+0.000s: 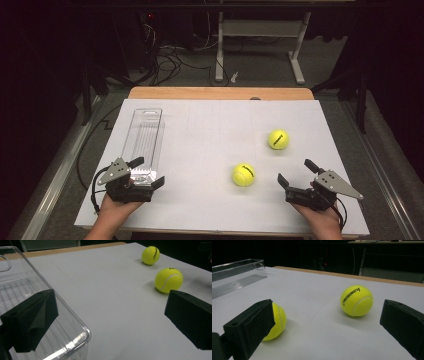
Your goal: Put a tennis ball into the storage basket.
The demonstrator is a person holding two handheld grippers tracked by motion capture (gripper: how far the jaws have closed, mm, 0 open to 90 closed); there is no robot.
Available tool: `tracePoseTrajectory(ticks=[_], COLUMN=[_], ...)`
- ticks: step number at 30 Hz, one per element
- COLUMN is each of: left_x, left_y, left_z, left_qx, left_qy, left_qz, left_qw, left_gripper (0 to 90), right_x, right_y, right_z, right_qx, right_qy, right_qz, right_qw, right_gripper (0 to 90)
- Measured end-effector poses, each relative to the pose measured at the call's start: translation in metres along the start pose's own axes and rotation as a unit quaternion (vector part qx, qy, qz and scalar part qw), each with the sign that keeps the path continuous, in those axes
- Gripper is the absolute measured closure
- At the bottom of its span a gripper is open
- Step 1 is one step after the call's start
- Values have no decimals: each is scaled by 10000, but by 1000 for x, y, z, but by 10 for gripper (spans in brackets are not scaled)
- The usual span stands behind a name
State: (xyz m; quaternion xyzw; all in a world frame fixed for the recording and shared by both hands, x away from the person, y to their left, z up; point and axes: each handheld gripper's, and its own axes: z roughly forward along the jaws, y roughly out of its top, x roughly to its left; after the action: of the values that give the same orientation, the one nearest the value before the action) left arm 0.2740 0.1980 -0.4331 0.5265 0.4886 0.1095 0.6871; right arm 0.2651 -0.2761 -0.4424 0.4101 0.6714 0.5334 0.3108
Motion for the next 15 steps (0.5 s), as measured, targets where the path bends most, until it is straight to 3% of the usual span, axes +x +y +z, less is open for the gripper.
tracePoseTrajectory(ticks=[15], left_x=[2], left_y=[2], left_z=[-2], left_qx=[-11], left_qy=[-4], left_qz=[-23], left_qw=[10000], left_gripper=[2], right_x=[-2], right_y=[0], right_z=[-1], right_qx=[-45], right_qy=[-84], right_qz=[55], right_qw=[9999], right_gripper=[3])
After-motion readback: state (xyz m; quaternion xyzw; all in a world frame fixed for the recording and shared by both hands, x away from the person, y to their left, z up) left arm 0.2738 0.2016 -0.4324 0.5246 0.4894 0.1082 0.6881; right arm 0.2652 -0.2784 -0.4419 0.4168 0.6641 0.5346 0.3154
